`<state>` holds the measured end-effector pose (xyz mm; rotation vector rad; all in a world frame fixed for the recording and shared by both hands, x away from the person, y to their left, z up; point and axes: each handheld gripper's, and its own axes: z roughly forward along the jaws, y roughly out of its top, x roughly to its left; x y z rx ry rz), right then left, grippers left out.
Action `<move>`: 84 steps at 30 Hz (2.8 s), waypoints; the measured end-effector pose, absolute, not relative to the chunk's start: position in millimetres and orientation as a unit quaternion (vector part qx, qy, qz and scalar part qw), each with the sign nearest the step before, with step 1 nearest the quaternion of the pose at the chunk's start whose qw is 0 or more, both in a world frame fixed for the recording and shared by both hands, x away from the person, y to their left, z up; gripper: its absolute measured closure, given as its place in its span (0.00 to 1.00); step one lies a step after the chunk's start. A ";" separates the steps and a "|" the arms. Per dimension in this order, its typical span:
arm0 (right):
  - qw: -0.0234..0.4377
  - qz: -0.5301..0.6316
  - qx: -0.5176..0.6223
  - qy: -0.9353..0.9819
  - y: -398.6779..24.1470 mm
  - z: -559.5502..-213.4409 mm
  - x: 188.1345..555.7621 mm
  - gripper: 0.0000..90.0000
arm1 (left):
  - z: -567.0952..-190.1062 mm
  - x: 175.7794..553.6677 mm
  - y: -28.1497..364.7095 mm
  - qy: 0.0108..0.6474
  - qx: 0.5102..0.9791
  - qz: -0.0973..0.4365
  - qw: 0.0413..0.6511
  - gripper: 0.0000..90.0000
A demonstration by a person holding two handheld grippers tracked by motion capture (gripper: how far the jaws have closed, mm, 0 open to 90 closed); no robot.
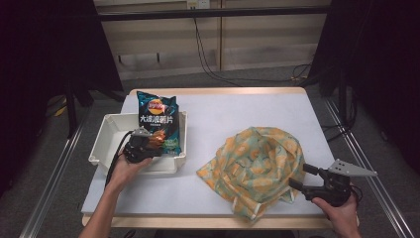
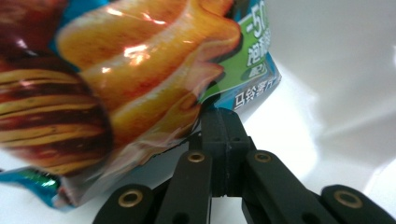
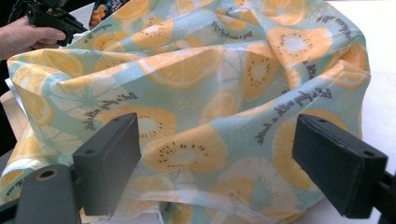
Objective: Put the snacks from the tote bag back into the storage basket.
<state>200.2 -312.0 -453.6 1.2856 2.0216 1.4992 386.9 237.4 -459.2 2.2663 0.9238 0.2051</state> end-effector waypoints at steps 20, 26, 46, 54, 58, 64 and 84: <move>0.157 0.522 0.448 0.709 -310.2 -453.8 202.5 0.17 | -465.2 412.0 253.0 0.396 0.858 0.085 0.316 1.00; 0.156 0.522 0.448 0.709 -310.3 -454.6 203.3 0.17 | -467.0 421.8 257.1 0.414 0.849 0.089 0.317 1.00; 0.157 0.522 0.447 0.709 -310.9 -454.1 202.4 0.17 | -459.2 408.3 234.0 0.352 0.875 0.076 0.324 1.00; 0.155 0.522 0.448 0.709 -308.8 -454.5 203.3 0.17 | -461.9 410.3 222.2 0.332 0.879 0.066 0.336 1.00; 0.154 0.521 0.449 0.709 -309.3 -454.7 203.6 0.17 | -460.6 412.9 216.1 0.331 0.881 0.064 0.332 1.00; 0.156 0.522 0.448 0.709 -310.4 -454.8 203.4 0.17 | -456.4 412.7 205.9 0.308 0.891 0.060 0.327 1.00; 0.155 0.521 0.449 0.709 -310.4 -455.6 203.3 0.17 | -450.1 419.2 194.3 0.286 0.910 0.067 0.294 1.00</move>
